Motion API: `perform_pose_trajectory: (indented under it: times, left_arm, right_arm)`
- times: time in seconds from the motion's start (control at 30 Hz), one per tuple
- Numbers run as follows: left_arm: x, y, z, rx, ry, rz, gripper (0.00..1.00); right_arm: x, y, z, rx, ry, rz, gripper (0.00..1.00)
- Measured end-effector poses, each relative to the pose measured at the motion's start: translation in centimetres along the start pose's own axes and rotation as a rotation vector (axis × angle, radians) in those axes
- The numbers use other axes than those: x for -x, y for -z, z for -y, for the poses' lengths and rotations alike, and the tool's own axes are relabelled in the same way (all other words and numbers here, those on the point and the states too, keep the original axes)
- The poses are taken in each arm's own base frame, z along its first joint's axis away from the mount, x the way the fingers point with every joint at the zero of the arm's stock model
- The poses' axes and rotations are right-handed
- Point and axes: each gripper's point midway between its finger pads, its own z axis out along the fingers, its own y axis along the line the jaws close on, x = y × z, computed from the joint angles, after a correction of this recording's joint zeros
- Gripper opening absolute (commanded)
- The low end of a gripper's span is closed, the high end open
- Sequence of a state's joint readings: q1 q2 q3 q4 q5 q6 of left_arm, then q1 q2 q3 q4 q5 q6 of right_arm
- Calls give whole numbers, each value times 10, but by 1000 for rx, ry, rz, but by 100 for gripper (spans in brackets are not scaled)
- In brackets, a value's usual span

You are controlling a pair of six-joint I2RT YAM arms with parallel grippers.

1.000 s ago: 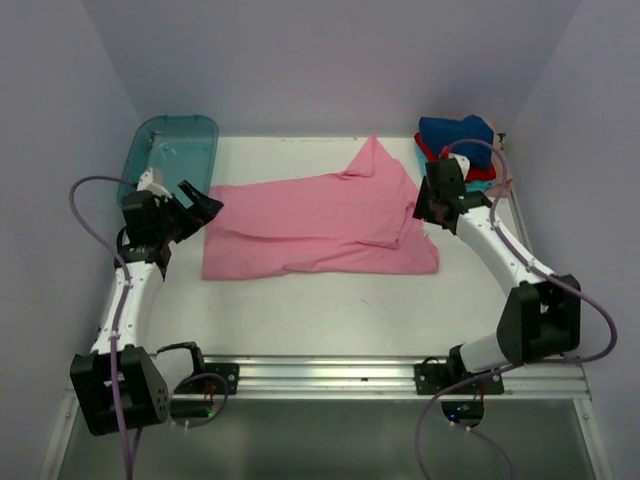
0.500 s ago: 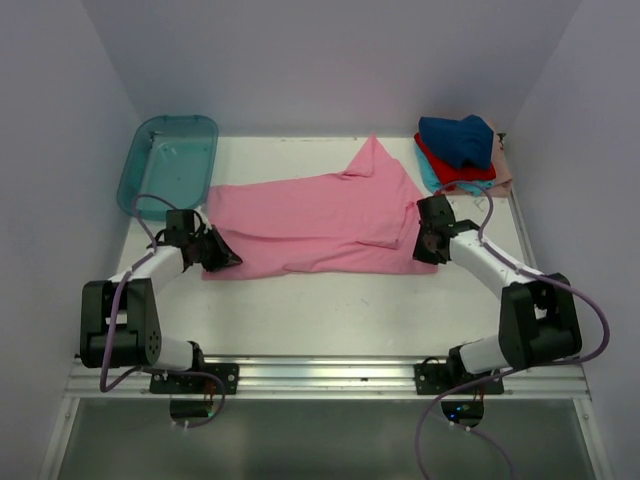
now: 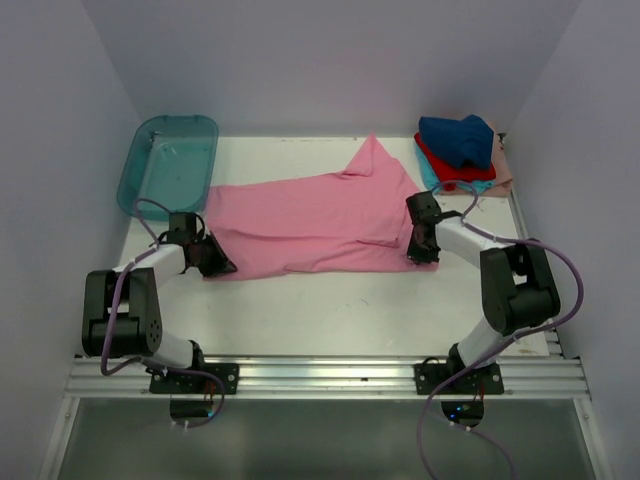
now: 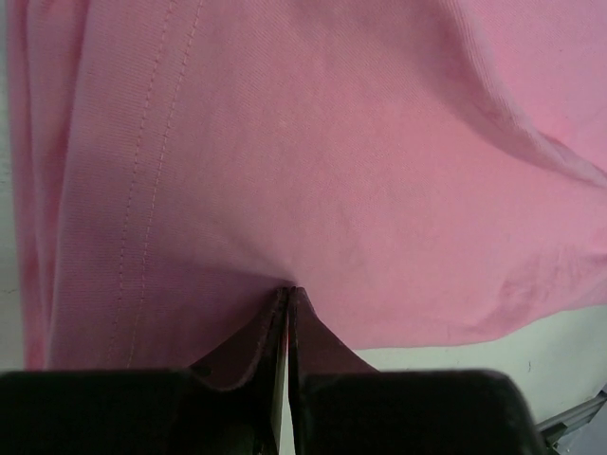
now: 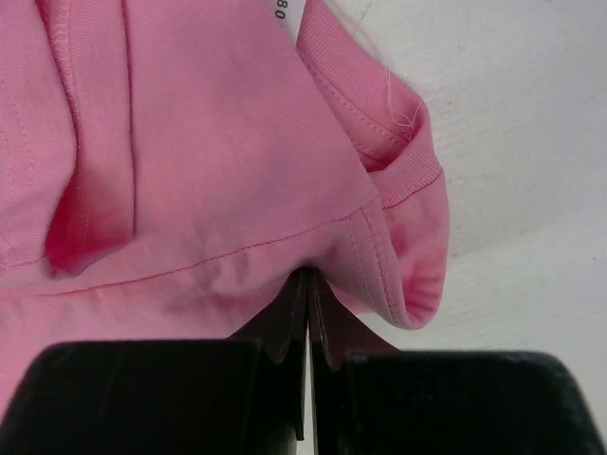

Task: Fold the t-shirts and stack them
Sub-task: Fold the tshirt

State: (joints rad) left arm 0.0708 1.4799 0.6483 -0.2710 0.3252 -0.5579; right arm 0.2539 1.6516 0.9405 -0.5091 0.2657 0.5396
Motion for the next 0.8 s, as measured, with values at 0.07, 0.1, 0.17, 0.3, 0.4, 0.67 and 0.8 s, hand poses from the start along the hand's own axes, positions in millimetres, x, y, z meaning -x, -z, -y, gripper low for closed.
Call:
perform_pose_trajectory:
  times: [0.07, 0.1, 0.17, 0.3, 0.4, 0.67, 0.8]
  left_arm:
    - [0, 0, 0, 3, 2, -1, 9]
    - [0, 0, -1, 5, 4, -1, 9]
    - [-1, 1, -1, 11, 10, -5, 9]
    - [-9, 7, -7, 32, 32, -32, 10]
    - [-18, 14, -16, 29, 96, -70, 10]
    - [-40, 25, -24, 4, 203, -172, 10]
    - [-45, 33, -27, 27, 205, -174, 9]
  right_arm:
    - [1, 0, 1, -13, -4, 3, 0]
    - [1, 0, 2, -19, -8, 3, 4]
    - [1, -1, 7, -41, -20, 4, 9]
    - [1, -2, 18, -73, -61, -8, 13]
    - [3, -3, 31, -84, -116, -24, 14]
    - [-1, -4, 51, -90, -206, -45, 13]
    - [-5, 0, 55, -91, -205, -45, 11]
